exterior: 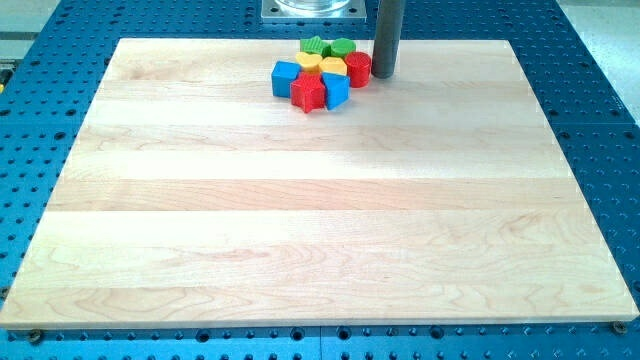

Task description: Separate the green blocks and blue cube from the group of blocks

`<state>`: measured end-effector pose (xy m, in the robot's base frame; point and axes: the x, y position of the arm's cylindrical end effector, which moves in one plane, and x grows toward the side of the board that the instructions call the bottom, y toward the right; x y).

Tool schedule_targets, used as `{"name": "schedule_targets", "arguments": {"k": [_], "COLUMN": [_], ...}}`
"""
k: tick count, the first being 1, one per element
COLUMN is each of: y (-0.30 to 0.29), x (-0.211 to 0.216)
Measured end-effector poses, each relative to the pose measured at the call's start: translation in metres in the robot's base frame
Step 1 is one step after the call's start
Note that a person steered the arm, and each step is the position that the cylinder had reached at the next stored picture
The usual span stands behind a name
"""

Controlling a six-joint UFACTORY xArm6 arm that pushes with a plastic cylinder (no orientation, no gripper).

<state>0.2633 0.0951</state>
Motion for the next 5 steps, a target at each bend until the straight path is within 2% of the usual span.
{"name": "schedule_targets", "arguments": {"k": [2, 3, 5], "y": [-0.003, -0.025, -0.187], "x": [-0.007, -0.043, -0.005]}}
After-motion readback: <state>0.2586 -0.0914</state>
